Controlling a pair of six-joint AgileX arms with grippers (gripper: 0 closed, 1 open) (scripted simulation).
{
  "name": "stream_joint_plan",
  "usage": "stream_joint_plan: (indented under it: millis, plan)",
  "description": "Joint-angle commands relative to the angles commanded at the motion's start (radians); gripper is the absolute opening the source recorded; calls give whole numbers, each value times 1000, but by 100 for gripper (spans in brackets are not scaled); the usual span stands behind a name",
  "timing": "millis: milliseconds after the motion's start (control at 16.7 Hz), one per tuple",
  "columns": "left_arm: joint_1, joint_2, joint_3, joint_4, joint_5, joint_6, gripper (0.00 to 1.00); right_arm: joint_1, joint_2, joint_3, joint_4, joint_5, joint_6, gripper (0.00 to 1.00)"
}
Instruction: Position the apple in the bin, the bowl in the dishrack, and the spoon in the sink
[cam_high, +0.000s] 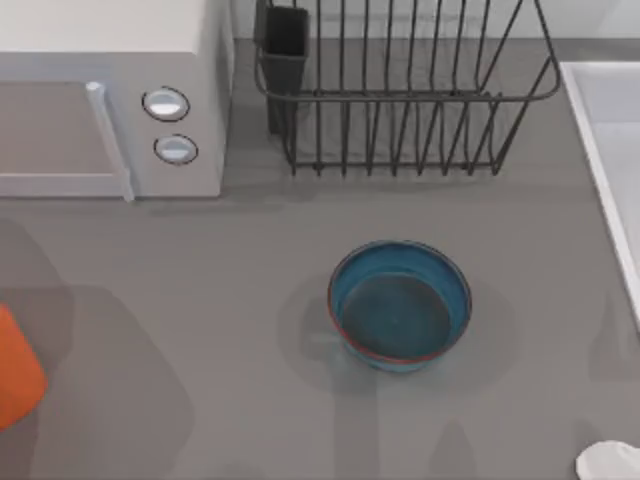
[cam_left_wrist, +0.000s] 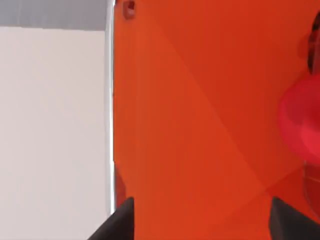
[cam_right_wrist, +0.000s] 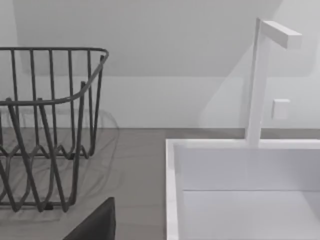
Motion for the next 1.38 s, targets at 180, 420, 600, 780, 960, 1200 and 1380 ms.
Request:
stream_joint_plan:
  millis: [180,420,600,780,960,1200,1380]
  plan:
    - [-39,-168,-95,102,28,-356,100,0,0,0,0,0,0,100]
    - [-101,-372,-193,216,66,-771,100,0,0,0,0,0,0,100]
    - [-147,-499,-242,280,91,-1009,100,0,0,0,0,0,0,100]
    - [-183,-590,-269,323,110,-1168,100,0,0,0,0,0,0,100]
    - [-202,-635,-277,343,121,-1242,100,0,0,0,0,0,0,100]
    - [-203,-638,-277,345,122,-1245,100,0,0,0,0,0,0,100]
    - [-203,-638,-277,345,122,-1245,100,0,0,0,0,0,0,100]
